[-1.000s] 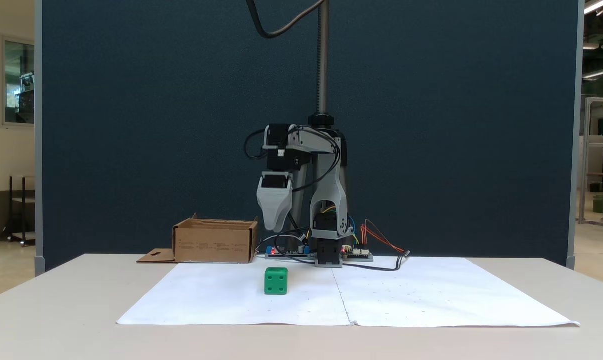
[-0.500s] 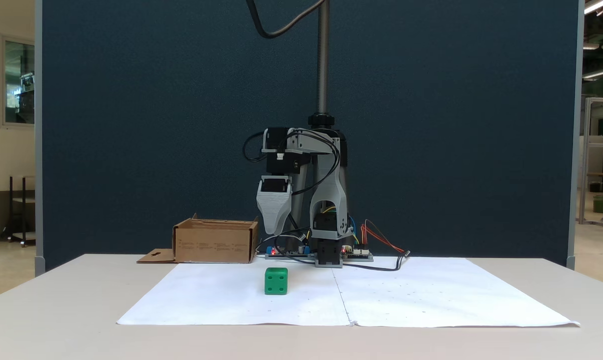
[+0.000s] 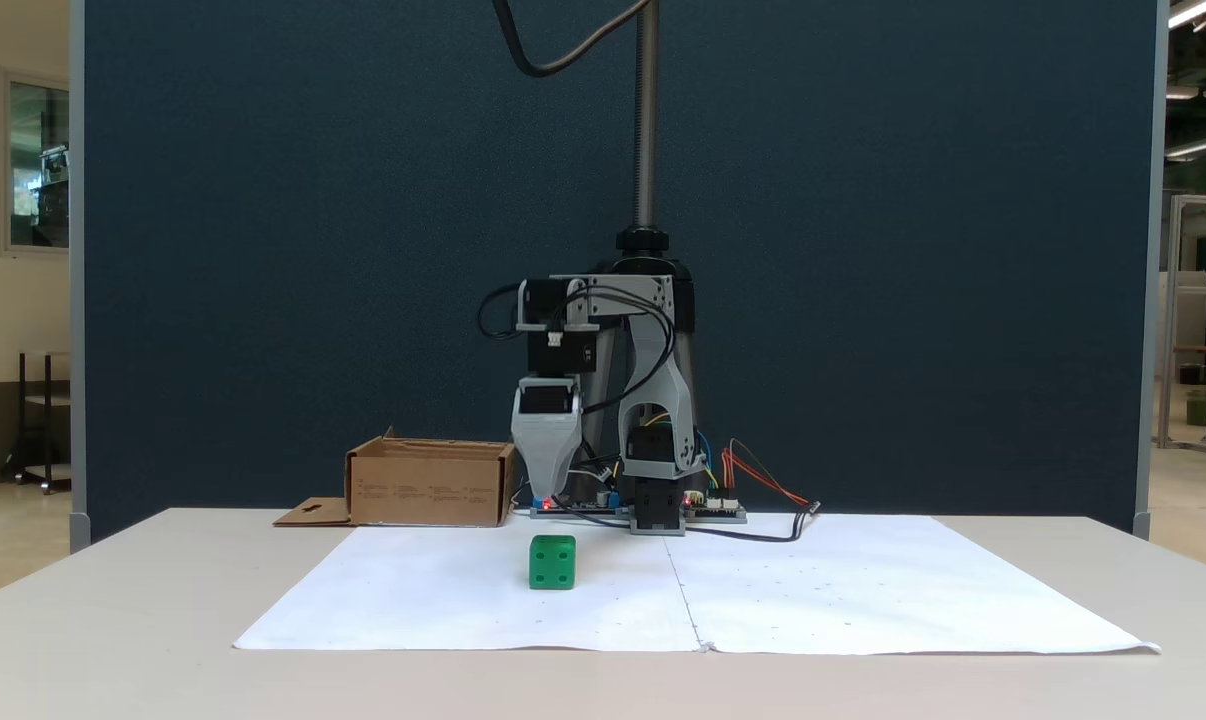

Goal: Grasp a green dice and put it in the bin.

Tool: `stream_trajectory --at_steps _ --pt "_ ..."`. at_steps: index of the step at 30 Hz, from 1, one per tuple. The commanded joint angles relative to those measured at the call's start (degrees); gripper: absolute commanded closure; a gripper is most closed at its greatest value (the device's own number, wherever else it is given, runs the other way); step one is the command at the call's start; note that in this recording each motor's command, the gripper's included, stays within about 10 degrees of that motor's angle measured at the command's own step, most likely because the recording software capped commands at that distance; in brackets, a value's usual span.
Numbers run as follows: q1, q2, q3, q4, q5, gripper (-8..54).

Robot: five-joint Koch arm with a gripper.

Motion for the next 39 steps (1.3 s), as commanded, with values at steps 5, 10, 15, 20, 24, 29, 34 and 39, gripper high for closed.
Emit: stream_trajectory --at_steps 5,10,15,20,24,29,34,39 --pt "0.3 -1.1 -1.7 -1.8 -5.0 1.2" --pt "0.4 -2.5 -1.7 -3.3 -4.8 1.2" --pt "0.6 -2.7 -0.4 -5.5 -4.4 1.4" --pt "0.6 -2.7 2.5 -7.8 -2.8 1.5" --pt "0.8 -2.7 4.7 -7.9 -2.7 1.5" --pt "0.9 -2.5 8.2 -10.9 -2.5 1.6" --pt "0.7 -2.4 11.9 -16.5 -1.0 1.7" --pt "0.7 -2.4 14.5 -21.3 -0.3 1.8"
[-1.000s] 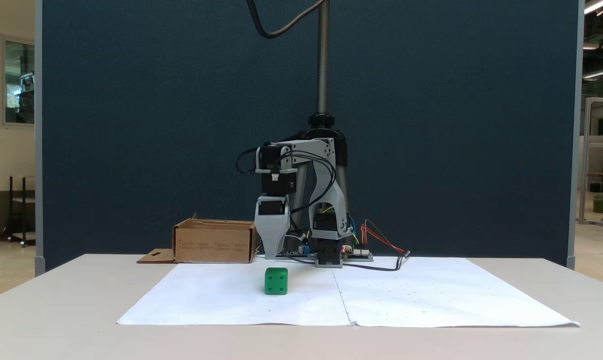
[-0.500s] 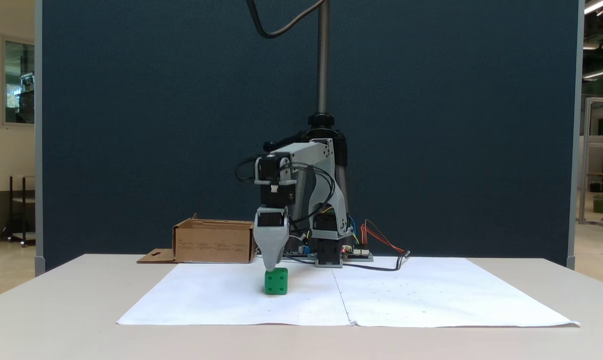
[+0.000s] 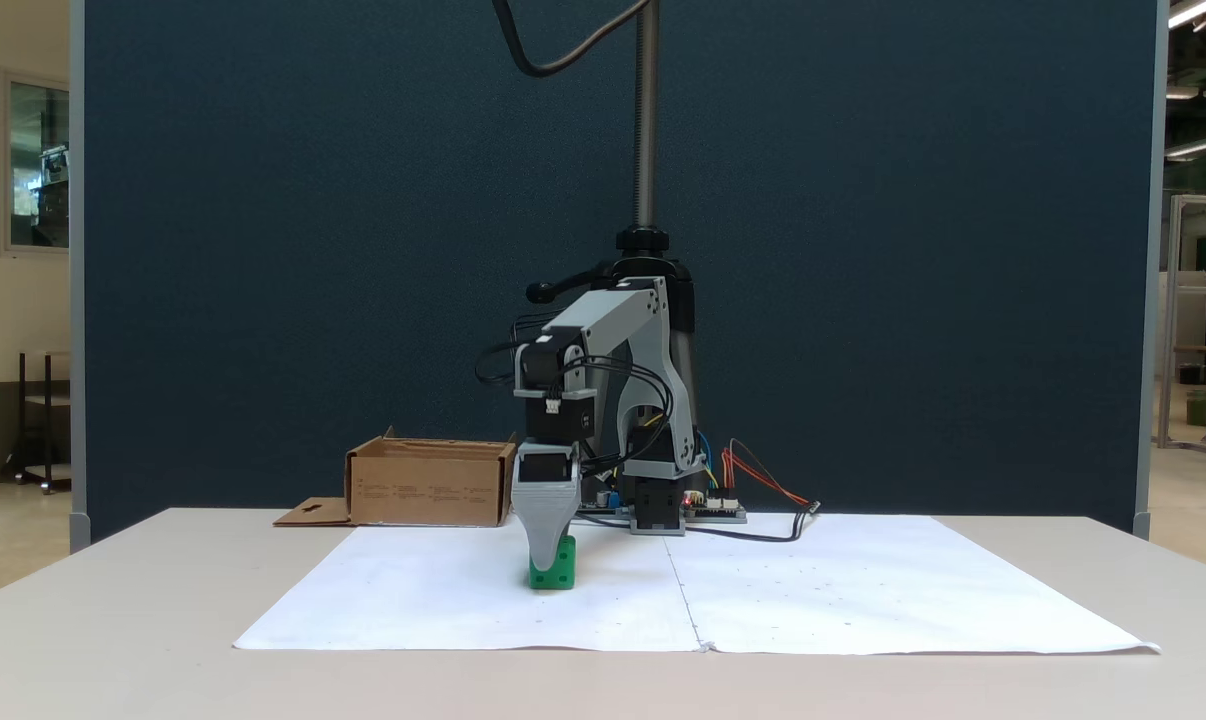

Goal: Grasp a green dice and put it in the bin.

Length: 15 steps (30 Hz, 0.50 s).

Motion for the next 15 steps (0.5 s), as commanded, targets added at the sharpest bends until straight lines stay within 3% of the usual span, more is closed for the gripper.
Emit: stream_trajectory --at_steps 1,15 --pt "0.8 1.8 -0.2 -3.3 -0.3 1.9" --pt "0.9 1.6 1.2 -4.0 0.3 2.1"
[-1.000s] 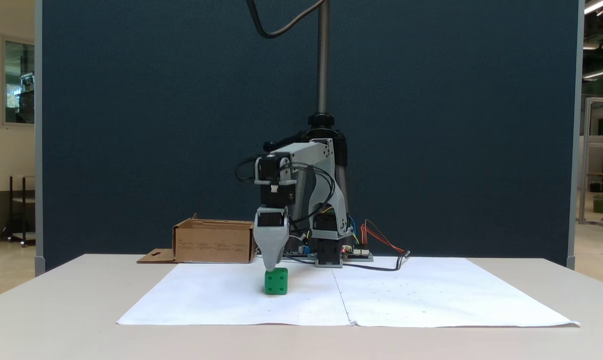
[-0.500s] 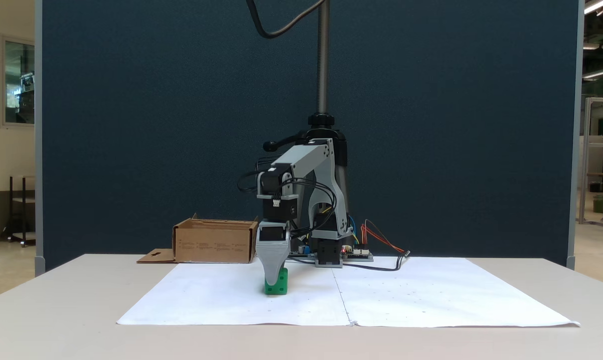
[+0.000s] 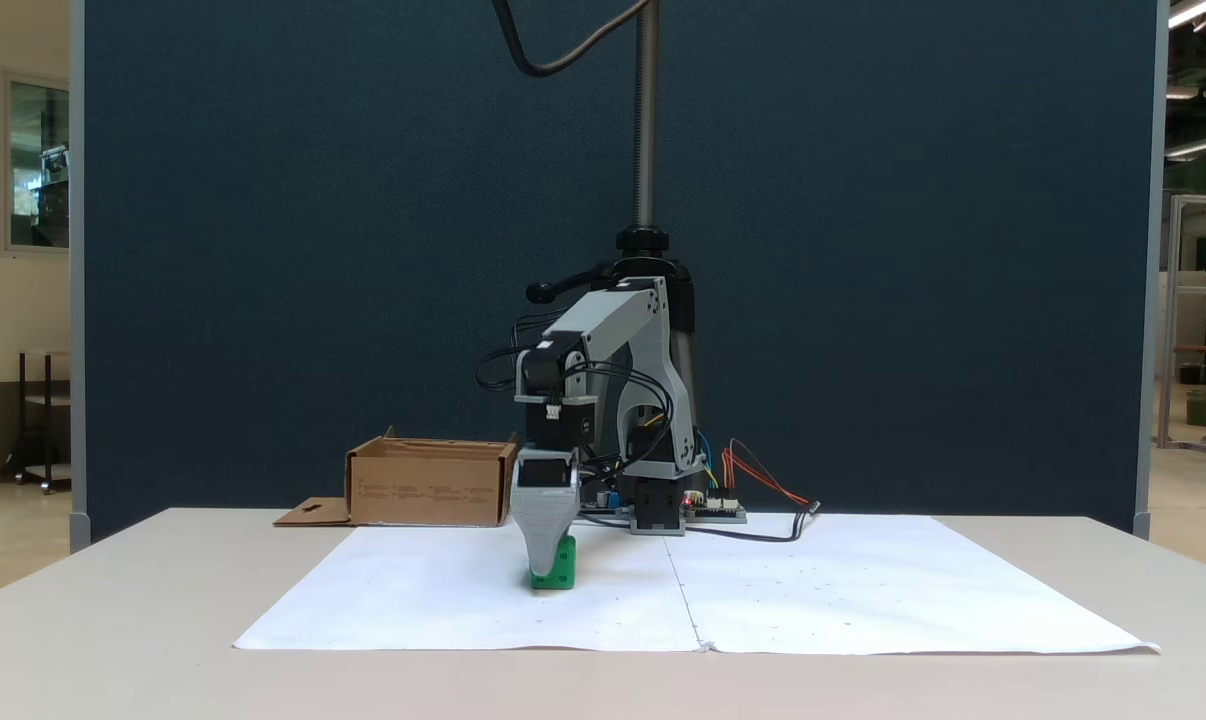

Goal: Grasp a green dice and put it in the bin.

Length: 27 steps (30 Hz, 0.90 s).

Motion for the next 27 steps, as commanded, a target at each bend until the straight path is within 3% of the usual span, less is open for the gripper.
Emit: stream_trajectory --at_steps 1,22,27 --pt "0.9 1.8 -0.6 -0.9 0.1 2.1" --pt "0.7 -1.1 -0.3 -2.6 0.6 3.5" --pt "0.7 -1.6 -0.1 -3.8 0.6 7.1"
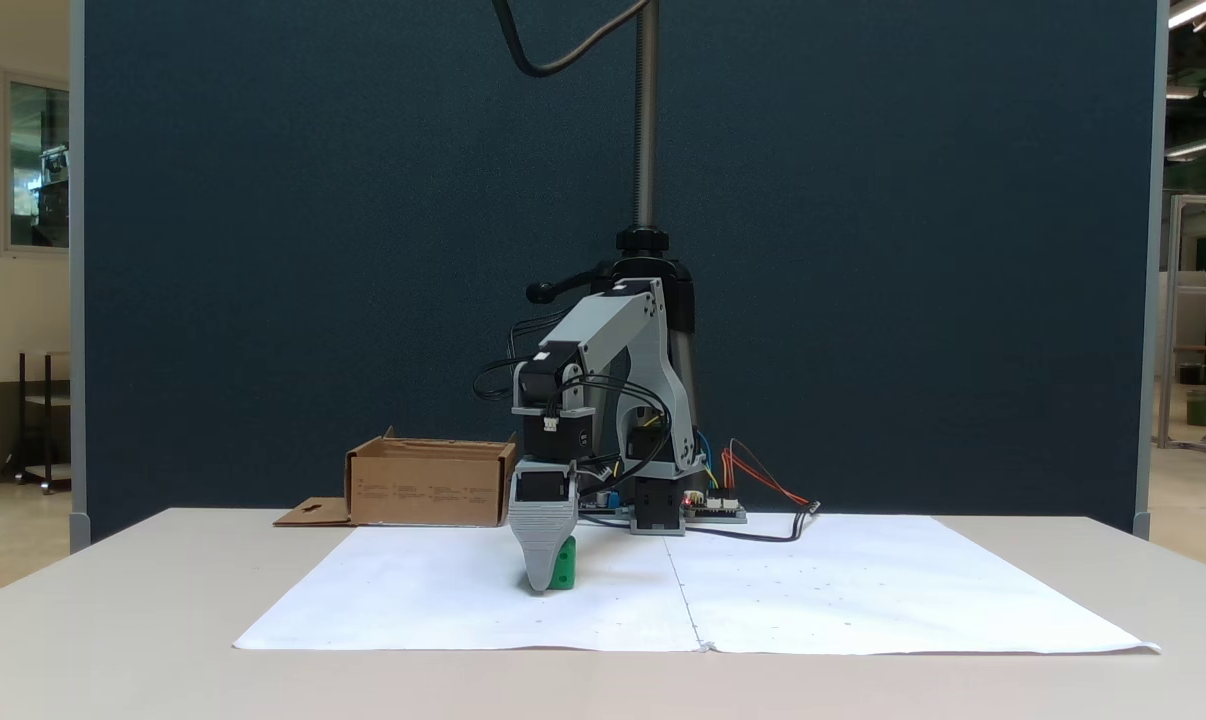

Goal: Grasp a green dice and put it in the bin.

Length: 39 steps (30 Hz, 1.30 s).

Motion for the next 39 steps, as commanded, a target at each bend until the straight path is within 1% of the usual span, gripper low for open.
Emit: stream_trajectory --at_steps 1,6,9,10,17,21,23,25,26,31,36,39 --pt "0.7 1.0 -0.1 -1.8 0.6 9.2" --pt "0.7 1.1 1.1 -4.2 0.5 22.0" --pt "0.7 1.1 1.1 -4.2 0.6 32.8" --pt "0.7 1.1 1.1 -4.2 0.6 33.7" --pt "0.5 1.4 1.1 -4.0 2.5 33.7" --pt "0.2 4.4 -0.4 1.8 3.3 33.7" --pt "-0.2 5.6 -5.4 8.4 6.2 33.7" --pt "-0.7 6.7 -13.5 14.6 10.2 33.7" --pt "-1.4 6.7 -20.1 19.0 12.7 33.7" --pt "-3.2 6.7 -35.6 31.2 18.2 33.7" --pt "-3.3 6.7 -40.1 42.5 18.8 33.7" --pt "-3.3 6.9 -42.8 45.4 18.8 33.7"
